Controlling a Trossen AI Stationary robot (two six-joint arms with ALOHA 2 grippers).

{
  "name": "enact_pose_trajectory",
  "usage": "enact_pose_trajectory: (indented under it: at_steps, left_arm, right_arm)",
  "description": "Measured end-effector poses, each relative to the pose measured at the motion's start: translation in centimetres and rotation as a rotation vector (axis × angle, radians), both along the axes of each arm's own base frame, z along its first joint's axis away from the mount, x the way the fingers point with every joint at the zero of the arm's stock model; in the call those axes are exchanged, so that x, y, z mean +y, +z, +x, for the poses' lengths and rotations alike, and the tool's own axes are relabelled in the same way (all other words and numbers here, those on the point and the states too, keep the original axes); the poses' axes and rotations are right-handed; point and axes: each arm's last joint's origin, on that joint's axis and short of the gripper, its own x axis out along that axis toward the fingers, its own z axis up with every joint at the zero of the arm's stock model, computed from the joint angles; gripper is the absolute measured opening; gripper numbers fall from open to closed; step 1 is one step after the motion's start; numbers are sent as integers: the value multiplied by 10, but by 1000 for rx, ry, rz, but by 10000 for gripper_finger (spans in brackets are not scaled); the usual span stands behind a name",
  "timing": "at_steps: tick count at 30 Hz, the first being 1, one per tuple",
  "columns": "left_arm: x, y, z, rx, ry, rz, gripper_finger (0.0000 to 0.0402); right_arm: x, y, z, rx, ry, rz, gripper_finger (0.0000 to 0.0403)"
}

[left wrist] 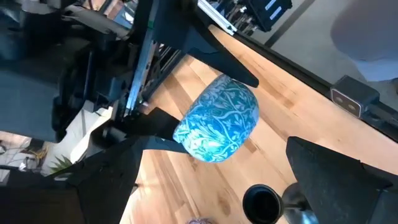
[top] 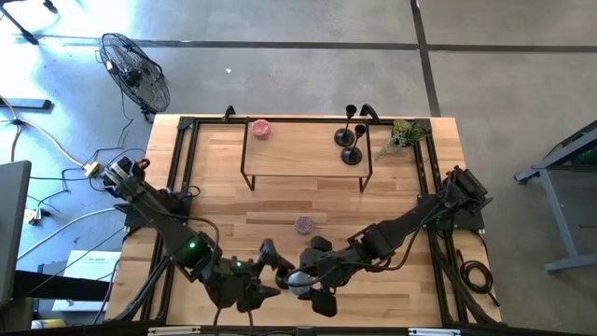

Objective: Pick & Place candle stick holders
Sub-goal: Put the blue patterned scented candle on the shelf

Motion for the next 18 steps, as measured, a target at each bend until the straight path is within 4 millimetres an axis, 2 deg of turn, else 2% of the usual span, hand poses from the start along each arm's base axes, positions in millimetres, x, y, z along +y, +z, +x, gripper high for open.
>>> enact_pose_trajectory:
  at_steps: [5, 11, 18]
  left_arm:
    - [0, 2, 2, -22, 13, -26, 392]
    - [-4, 0, 0, 41, -67, -138, 392]
    - [-5, 0, 1, 29, -117, -69, 392]
  right_arm:
    - [0, 0, 0, -1, -1, 0, 294]
    - [0, 0, 0, -5, -6, 0, 294]
    - [0, 0, 0, 0, -14, 12, 294]
